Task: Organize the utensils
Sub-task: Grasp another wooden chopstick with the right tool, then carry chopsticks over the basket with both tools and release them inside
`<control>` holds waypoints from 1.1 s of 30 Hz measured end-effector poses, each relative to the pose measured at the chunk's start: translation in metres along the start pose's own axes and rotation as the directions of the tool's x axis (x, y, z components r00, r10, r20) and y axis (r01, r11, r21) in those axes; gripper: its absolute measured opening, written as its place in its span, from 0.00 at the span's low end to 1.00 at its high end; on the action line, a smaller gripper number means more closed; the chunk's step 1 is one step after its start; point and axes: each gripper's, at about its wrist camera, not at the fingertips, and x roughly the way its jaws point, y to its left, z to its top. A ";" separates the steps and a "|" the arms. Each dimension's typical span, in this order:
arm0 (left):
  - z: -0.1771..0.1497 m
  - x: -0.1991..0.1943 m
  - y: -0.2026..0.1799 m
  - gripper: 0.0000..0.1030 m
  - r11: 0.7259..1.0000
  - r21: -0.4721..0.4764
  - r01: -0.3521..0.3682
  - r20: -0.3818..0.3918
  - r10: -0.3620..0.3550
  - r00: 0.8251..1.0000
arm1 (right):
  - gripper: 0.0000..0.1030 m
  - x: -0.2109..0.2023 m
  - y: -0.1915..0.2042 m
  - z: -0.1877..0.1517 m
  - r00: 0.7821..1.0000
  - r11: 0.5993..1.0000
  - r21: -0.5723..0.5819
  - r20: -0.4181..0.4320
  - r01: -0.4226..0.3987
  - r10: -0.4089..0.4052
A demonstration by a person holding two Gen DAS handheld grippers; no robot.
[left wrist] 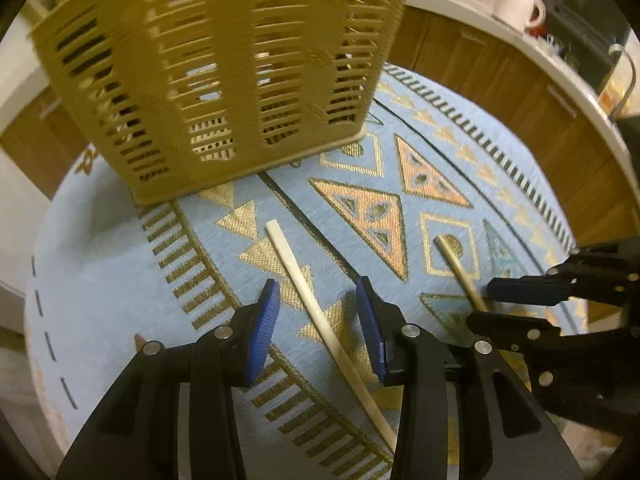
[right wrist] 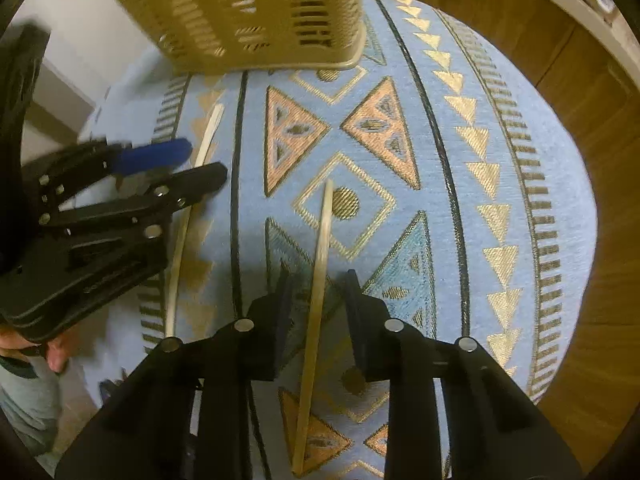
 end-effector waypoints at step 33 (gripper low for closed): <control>-0.007 -0.047 0.005 0.03 1.000 0.023 0.005 0.187 -0.009 0.982 | 0.04 -0.032 -0.024 -0.003 0.982 0.993 -0.050 0.153 -0.108 0.114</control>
